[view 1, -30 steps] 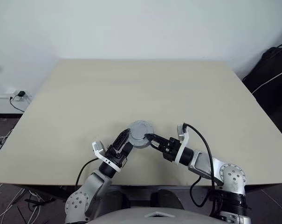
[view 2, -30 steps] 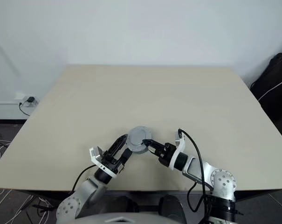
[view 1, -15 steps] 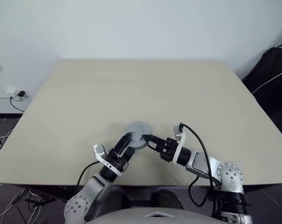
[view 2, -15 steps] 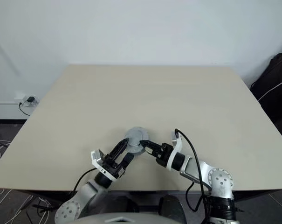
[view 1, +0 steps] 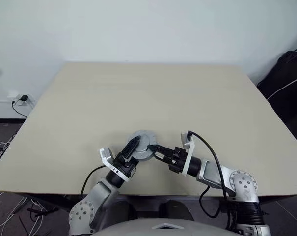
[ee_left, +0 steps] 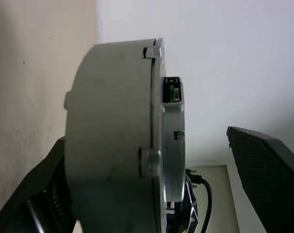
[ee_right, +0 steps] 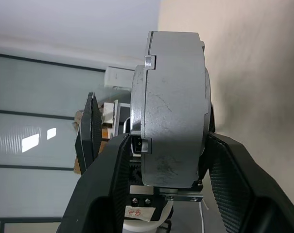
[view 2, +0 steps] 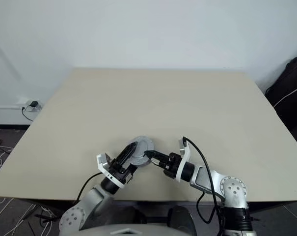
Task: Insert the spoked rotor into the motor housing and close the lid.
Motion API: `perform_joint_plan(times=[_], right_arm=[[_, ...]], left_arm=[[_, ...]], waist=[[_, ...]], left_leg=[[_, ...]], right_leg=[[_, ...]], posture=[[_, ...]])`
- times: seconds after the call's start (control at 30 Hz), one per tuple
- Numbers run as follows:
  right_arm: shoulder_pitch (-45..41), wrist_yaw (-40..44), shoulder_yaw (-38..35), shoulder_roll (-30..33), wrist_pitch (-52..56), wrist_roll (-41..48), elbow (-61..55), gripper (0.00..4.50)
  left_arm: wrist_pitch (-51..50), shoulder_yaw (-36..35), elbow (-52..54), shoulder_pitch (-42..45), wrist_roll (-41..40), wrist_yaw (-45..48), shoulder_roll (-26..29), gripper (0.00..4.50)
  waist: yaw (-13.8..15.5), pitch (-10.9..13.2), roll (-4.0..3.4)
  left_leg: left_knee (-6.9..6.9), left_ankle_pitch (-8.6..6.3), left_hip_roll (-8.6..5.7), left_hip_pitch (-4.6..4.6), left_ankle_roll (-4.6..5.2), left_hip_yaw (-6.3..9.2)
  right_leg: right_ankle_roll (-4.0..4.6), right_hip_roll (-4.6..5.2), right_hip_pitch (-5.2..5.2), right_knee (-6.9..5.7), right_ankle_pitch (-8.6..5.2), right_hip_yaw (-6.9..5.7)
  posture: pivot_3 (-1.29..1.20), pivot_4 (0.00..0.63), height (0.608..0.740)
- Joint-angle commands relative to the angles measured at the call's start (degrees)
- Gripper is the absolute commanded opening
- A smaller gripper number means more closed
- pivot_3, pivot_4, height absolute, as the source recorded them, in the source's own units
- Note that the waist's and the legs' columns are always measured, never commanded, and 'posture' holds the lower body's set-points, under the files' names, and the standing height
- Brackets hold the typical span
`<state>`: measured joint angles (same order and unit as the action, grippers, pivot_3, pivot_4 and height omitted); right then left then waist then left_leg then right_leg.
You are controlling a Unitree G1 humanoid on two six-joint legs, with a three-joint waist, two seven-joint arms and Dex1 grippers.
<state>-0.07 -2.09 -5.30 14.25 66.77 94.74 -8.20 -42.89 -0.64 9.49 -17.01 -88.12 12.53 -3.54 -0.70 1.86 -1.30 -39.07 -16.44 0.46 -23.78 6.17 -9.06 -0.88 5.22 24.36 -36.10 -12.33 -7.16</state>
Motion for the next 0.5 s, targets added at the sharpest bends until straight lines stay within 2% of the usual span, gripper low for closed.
perform_joint_plan(times=[0.03,0.17,0.23,0.4,0.5], right_arm=[[-0.61,1.50,0.15,0.40,-1.11,3.25,-2.39,2.06],[-0.72,1.47,0.92,1.11,-1.90,1.50,-3.13,2.06],[-0.85,2.00,1.22,1.56,-2.55,-0.36,-3.68,2.06],[-1.13,1.81,1.64,1.59,-5.75,-6.19,-4.03,2.06],[-1.02,2.50,1.41,1.39,-8.19,-10.00,-4.72,3.11]], left_arm=[[-0.28,0.88,0.71,1.05,-0.51,0.93,-2.65,3.81],[-0.54,0.95,0.83,0.92,-0.57,1.08,-2.60,2.56],[-0.51,1.01,0.90,0.88,-0.57,1.13,-2.57,2.09],[-0.23,1.00,1.25,0.74,-0.63,1.12,-2.60,2.09],[0.43,0.99,1.69,0.60,-0.36,0.94,-2.65,2.09]], waist=[[0.01,0.00,0.01],[0.02,-0.01,0.02],[0.01,-0.02,0.03],[0.02,-0.02,0.03],[0.07,-0.05,0.00]], left_leg=[[-0.01,0.00,0.00,0.00,0.00,0.00],[-0.05,0.00,0.00,0.00,0.01,-0.01],[-0.05,-0.01,0.00,0.01,0.01,-0.02],[-0.05,-0.01,0.00,0.01,0.02,-0.03],[-0.06,-0.01,0.00,0.01,0.02,-0.03]], right_leg=[[0.00,0.00,-0.01,0.00,0.00,0.00],[-0.10,0.01,-0.03,0.01,0.03,0.01],[-0.13,0.01,-0.05,0.02,0.03,0.02],[-0.14,0.01,-0.05,0.04,0.05,0.02],[-0.14,0.01,-0.05,0.04,0.05,0.02]], posture=[[0.00,0.000,0.740],[0.00,0.000,0.740],[0.00,0.000,0.740],[0.00,0.000,0.740],[0.00,0.000,0.740]])
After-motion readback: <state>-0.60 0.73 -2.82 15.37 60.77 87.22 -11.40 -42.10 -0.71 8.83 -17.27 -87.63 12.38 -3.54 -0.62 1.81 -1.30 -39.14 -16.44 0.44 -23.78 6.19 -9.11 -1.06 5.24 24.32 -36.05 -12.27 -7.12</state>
